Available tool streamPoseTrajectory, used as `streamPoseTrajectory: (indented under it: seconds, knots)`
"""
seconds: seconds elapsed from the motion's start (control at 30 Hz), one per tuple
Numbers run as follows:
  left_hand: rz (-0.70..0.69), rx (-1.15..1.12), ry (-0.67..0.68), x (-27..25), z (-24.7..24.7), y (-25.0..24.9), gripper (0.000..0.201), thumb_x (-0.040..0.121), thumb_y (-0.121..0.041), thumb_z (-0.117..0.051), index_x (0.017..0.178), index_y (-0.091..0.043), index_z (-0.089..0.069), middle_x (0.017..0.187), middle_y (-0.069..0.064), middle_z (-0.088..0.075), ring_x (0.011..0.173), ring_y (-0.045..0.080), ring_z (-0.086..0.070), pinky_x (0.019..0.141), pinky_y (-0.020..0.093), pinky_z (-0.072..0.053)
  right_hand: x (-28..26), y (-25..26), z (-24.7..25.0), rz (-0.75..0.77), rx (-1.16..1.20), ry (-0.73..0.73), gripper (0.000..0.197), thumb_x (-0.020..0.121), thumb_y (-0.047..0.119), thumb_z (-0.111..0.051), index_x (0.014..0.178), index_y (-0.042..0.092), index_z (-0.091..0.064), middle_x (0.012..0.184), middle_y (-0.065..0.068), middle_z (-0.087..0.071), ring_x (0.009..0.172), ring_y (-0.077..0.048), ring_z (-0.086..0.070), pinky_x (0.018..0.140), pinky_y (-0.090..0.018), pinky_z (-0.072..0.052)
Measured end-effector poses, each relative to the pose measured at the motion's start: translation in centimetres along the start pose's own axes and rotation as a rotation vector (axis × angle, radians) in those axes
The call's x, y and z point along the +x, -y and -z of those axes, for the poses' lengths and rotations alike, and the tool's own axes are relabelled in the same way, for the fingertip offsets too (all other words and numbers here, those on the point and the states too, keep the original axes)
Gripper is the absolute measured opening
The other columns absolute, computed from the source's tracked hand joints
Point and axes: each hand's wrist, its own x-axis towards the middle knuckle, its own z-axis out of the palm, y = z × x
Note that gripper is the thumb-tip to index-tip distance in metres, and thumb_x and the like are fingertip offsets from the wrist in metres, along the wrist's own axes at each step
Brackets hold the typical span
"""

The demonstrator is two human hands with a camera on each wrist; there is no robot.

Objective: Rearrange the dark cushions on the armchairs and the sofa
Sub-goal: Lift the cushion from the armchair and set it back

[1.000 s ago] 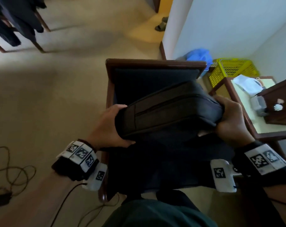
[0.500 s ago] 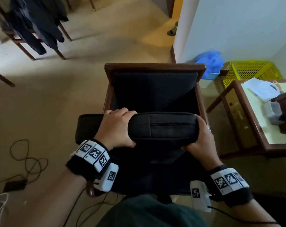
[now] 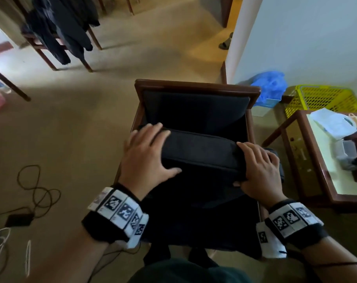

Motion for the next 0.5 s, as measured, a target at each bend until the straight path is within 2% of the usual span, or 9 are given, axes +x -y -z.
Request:
streamPoseTrajectory:
  seconds: [0.1,0.13,0.2,0.3,0.33,0.4,0.47,0.5]
  knots:
    - [0.166,-0.289,-0.017,-1.1,-0.7,1.1,0.104,0.065,-0.041,-0.087,0.151,-0.017,-0.033,0.163,0.006,-0.022,0.149,0.023,-0.023,0.116,0.037,-0.025,0.4,-1.7,0.4,-0.078,0.078,0.009,0.117,0.037,0.022,-0.096,0.141,0.012,-0.044,0.14,-0.01,-0.052,0.132,-0.032,-0.045,0.108,-0.048,-0.03]
    - [0.229,-0.405,-0.001,-1.3,-1.0,0.8,0.107,0.067,-0.036,-0.087,0.153,-0.019,-0.025,0.163,0.005,-0.019,0.149,0.021,-0.021,0.117,0.035,-0.026,0.4,-2.2,0.5,-0.09,0.108,0.004,0.114,0.039,0.017,-0.095,0.141,0.011,-0.045,0.142,-0.011,-0.051,0.133,-0.033,-0.045,0.109,-0.048,-0.03]
    - [0.307,-0.551,-0.002,-1.1,-1.5,-0.4,0.109,0.069,-0.028,-0.087,0.154,-0.02,-0.02,0.16,0.003,-0.026,0.146,0.017,-0.027,0.113,0.027,-0.027,0.5,-2.9,0.7,-0.123,0.17,-0.01,0.108,0.043,0.008,-0.091,0.141,0.012,-0.045,0.143,-0.01,-0.05,0.135,-0.034,-0.043,0.11,-0.047,-0.03]
    - [0.282,-0.564,-0.068,-0.8,-2.1,-2.5,0.103,0.07,-0.026,-0.086,0.152,-0.019,-0.024,0.155,0.0,-0.034,0.141,0.013,-0.033,0.106,0.021,-0.028,0.6,-3.1,0.9,-0.209,0.181,-0.038,0.101,0.046,0.003,-0.082,0.14,0.01,-0.044,0.141,-0.011,-0.05,0.134,-0.034,-0.043,0.11,-0.045,-0.03]
    - [0.249,-0.557,-0.074,-0.7,-2.2,-3.0,0.103,0.07,-0.026,-0.085,0.152,-0.018,-0.024,0.154,0.0,-0.035,0.141,0.014,-0.033,0.106,0.022,-0.03,0.9,-3.0,1.1,-0.235,0.172,-0.033,0.103,0.047,0.007,-0.085,0.14,0.009,-0.042,0.141,-0.011,-0.05,0.135,-0.034,-0.042,0.11,-0.044,-0.029]
    - [0.174,-0.569,-0.053,-0.8,-2.2,-4.2,0.102,0.069,-0.025,-0.084,0.153,-0.019,-0.025,0.155,0.002,-0.035,0.142,0.016,-0.034,0.11,0.027,-0.033,1.5,-2.3,2.1,-0.246,0.192,0.021,0.115,0.045,0.029,-0.091,0.145,0.009,-0.037,0.146,-0.011,-0.044,0.139,-0.032,-0.037,0.113,-0.045,-0.026]
    - [0.081,-0.604,-0.022,-0.8,-2.1,-5.3,0.1,0.069,-0.024,-0.079,0.153,-0.021,-0.025,0.156,0.002,-0.035,0.143,0.016,-0.033,0.113,0.032,-0.034,2.2,-0.7,3.6,-0.161,0.266,0.043,0.127,0.039,0.059,-0.079,0.149,0.014,-0.033,0.15,-0.008,-0.04,0.142,-0.029,-0.033,0.114,-0.049,-0.027]
    - [0.021,-0.62,-0.01,-0.7,-2.0,-5.8,0.098,0.069,-0.024,-0.077,0.153,-0.021,-0.026,0.156,0.001,-0.035,0.143,0.015,-0.034,0.114,0.033,-0.034,2.5,0.2,4.4,-0.098,0.297,0.038,0.128,0.037,0.068,-0.07,0.149,0.017,-0.033,0.15,-0.006,-0.04,0.141,-0.029,-0.034,0.113,-0.05,-0.029]
